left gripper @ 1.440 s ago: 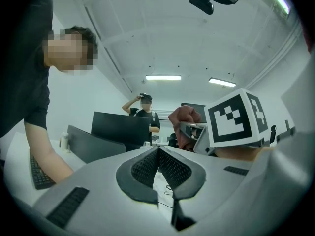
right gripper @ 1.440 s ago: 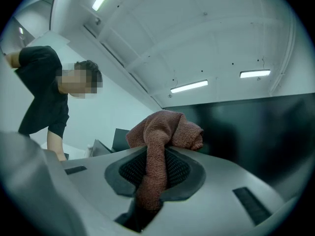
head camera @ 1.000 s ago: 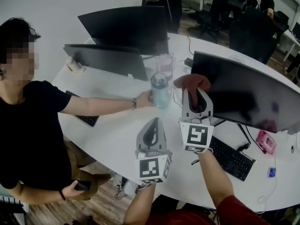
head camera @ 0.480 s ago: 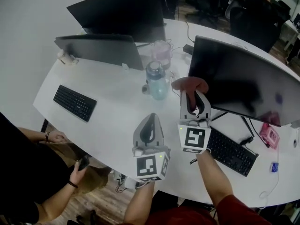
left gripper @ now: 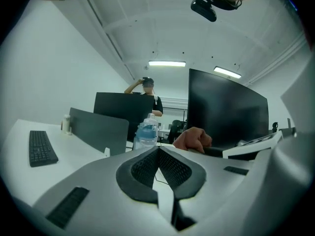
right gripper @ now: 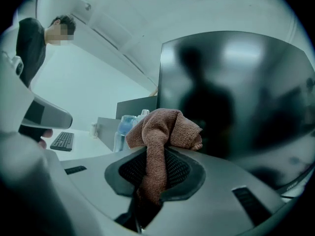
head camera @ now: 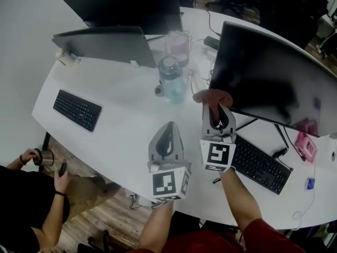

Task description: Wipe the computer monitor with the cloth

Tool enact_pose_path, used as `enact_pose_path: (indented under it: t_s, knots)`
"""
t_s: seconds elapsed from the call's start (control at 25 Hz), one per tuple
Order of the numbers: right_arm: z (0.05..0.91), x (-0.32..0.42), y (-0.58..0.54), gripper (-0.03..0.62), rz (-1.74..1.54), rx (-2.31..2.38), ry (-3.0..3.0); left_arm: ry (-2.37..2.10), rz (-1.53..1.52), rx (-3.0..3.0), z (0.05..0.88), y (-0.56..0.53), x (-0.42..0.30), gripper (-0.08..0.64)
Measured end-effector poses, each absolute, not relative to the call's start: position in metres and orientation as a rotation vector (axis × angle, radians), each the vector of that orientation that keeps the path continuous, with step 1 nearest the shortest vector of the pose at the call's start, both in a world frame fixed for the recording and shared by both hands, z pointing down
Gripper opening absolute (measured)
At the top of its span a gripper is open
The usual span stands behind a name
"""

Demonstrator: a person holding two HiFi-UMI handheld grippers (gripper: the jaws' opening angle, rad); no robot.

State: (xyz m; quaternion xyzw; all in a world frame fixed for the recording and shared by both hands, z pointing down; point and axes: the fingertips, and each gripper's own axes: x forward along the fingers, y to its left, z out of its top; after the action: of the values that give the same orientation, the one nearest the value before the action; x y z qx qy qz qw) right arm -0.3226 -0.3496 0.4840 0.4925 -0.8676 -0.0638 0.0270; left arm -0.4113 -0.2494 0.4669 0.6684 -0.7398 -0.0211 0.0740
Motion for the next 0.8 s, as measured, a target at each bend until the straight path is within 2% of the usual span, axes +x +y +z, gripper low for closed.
enact_pose_path:
  t_s: [0.4, 0.8]
  knots:
    - [0.551, -0.317, -0.355, 0.077, 0.012, 1.482, -2.611, -2.196, -0.034, 1.998, 0.487, -0.254, -0.407, 0.023]
    - [0.549, -0.31, -0.355, 0.077, -0.017, 1.476, -2.616, -2.18, -0.031, 2.004, 0.489, -0.256, -0.398, 0.023]
